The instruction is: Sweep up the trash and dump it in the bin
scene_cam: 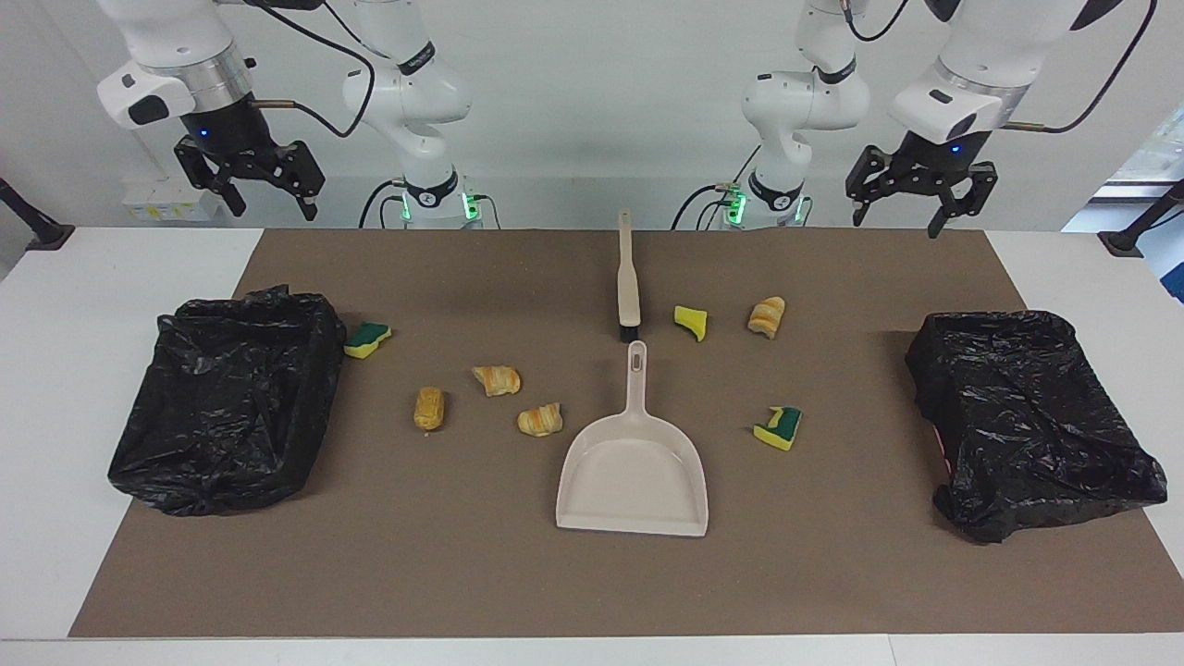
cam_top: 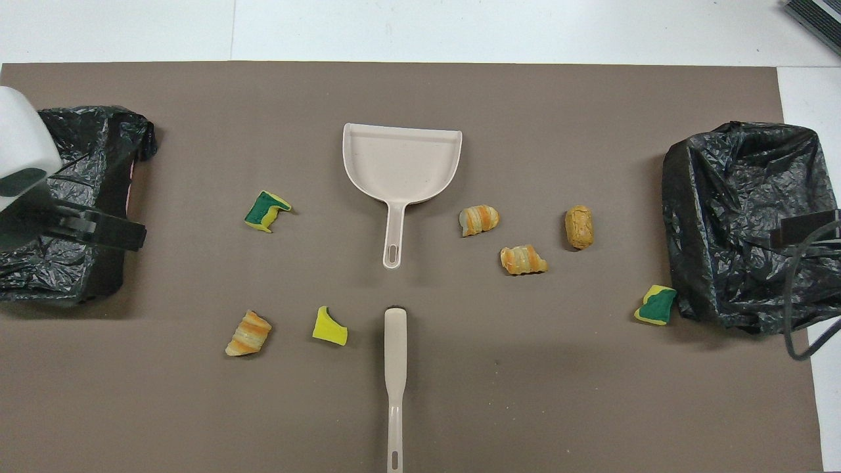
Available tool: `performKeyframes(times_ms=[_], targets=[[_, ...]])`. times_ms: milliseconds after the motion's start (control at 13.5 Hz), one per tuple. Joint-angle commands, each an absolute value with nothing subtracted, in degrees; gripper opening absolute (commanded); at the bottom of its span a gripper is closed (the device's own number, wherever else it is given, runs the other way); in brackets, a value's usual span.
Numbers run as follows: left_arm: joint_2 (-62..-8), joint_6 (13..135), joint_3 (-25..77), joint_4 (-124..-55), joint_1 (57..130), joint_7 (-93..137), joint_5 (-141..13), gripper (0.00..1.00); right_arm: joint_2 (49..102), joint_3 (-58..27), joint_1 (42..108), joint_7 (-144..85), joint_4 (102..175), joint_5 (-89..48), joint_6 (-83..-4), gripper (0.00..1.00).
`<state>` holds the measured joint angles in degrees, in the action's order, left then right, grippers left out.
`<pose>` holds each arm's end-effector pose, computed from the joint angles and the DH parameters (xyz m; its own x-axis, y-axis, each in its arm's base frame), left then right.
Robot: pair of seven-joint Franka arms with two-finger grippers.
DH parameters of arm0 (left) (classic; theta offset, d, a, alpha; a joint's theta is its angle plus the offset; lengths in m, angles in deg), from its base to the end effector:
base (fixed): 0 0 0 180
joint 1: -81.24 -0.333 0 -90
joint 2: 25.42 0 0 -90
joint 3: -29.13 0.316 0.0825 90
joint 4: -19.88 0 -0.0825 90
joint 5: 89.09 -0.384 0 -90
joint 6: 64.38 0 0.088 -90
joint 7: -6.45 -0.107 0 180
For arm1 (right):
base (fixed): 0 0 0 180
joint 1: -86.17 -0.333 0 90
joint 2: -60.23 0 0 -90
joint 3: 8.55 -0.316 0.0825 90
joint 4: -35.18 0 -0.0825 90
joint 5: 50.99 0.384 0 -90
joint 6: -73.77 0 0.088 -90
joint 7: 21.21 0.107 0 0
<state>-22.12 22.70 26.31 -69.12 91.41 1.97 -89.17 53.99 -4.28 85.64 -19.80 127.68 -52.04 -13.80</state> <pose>0.5177 -0.1202 0.6594 0.9536 -0.3001 0.0236 -0.3000 -0.9539 -0.0061 0.5146 -0.0381 0.6583 0.9957 -0.0903 0.0228 -0.0905 -0.9958 0.0096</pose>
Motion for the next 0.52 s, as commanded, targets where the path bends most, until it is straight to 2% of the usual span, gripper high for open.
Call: performKeyframes(times_ms=[0,445], targets=[[-18.66,25.97,26.94,-75.90,97.22,8.28,-88.82,1.00,52.41,-4.60,85.99,-18.75,130.18,-51.69,-13.77,1.00],[-12.69,35.54,26.94,-92.85,110.22,22.51,-88.82,1.00,53.20,-5.03,85.29,-20.41,131.77,-51.61,-15.00,1.00]])
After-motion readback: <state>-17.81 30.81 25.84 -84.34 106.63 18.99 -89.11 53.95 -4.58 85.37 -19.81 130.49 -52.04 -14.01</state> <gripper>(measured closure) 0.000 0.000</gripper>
